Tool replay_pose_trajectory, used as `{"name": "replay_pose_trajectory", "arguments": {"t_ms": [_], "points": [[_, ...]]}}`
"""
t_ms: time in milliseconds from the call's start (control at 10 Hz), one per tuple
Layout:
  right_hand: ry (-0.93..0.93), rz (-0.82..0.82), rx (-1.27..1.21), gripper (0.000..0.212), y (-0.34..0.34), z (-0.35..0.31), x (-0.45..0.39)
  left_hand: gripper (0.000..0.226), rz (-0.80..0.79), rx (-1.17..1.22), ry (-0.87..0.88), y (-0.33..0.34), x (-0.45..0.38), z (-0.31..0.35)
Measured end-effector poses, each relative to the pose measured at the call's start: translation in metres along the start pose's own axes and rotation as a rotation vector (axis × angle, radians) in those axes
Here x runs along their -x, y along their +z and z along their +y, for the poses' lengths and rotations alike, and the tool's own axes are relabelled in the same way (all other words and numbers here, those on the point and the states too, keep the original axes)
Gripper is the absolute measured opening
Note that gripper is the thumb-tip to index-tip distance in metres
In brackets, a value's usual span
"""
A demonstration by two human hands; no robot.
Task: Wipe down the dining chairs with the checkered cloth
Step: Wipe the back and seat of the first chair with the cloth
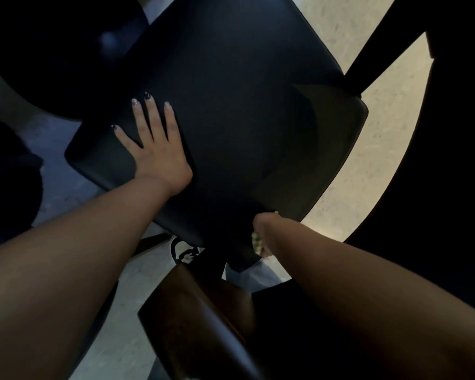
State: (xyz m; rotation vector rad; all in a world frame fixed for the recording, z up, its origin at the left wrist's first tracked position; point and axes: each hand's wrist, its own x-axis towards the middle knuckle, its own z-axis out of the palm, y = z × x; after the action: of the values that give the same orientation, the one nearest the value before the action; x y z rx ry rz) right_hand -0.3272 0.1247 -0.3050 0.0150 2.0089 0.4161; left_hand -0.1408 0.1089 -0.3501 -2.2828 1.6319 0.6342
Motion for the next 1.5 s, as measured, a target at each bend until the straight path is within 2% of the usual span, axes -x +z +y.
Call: {"name": "replay_pose_trajectory", "arguments": {"t_ms": [100,200,300,400,500,600,700,800,900,1000,1100,1200,1300,1400,1500], "points": [[-0.046,-0.135,0.186,0.042,-0.001,0.011,0.004,0.097,0.008,0.006,0.002,-0.001,0.001,0.001],[-0.103,-0.342,0.469,0.042,0.004,0.014,0.016,0.098,0.006,-0.002,0.001,-0.002,0.001,0.002],[-0.359,-0.288,0.919,0.035,0.008,0.001,0.046,0.099,-0.012,0.000,-0.003,-0.007,0.003,0.002],[-0.807,-0.012,1.214,0.014,0.001,-0.022,0.070,0.098,-0.013,0.025,0.023,-0.009,0.004,0.000],[-1.398,0.180,1.215,0.024,-0.006,-0.055,0.079,0.095,0.007,0.115,0.076,-0.010,0.007,-0.015],[-1.826,0.141,0.860,0.046,-0.010,-0.099,0.088,0.084,0.098,0.306,0.110,-0.013,0.019,-0.033],[-1.958,0.196,0.707,0.052,-0.012,-0.158,0.084,0.076,0.178,0.408,-0.100,-0.003,0.045,-0.048],[-1.804,0.301,0.968,0.065,0.000,-0.202,0.070,0.079,0.020,0.525,-0.329,0.008,0.076,-0.053],[-1.801,0.455,1.132,0.076,0.011,-0.208,0.051,0.091,-0.131,0.460,-0.328,0.016,0.090,-0.044],[-1.962,0.407,1.191,0.079,0.022,-0.183,0.035,0.097,-0.161,0.338,-0.303,0.016,0.087,-0.035],[-2.067,0.218,1.505,0.077,0.024,-0.135,0.011,0.103,-0.143,0.192,-0.195,0.011,0.085,-0.036],[-2.265,-0.132,1.697,0.067,0.007,-0.081,-0.019,0.109,-0.147,0.048,-0.079,0.005,0.076,-0.036],[-2.526,-0.275,1.908,0.056,-0.014,-0.052,-0.044,0.125,-0.181,-0.003,-0.091,-0.007,0.060,-0.031],[-2.511,-0.288,2.261,0.066,-0.030,-0.044,-0.055,0.136,-0.199,-0.007,-0.129,-0.016,0.045,-0.020],[-2.443,-0.402,2.660,0.068,-0.050,-0.045,-0.061,0.139,-0.275,-0.034,-0.155,-0.020,0.035,0.003]]}}
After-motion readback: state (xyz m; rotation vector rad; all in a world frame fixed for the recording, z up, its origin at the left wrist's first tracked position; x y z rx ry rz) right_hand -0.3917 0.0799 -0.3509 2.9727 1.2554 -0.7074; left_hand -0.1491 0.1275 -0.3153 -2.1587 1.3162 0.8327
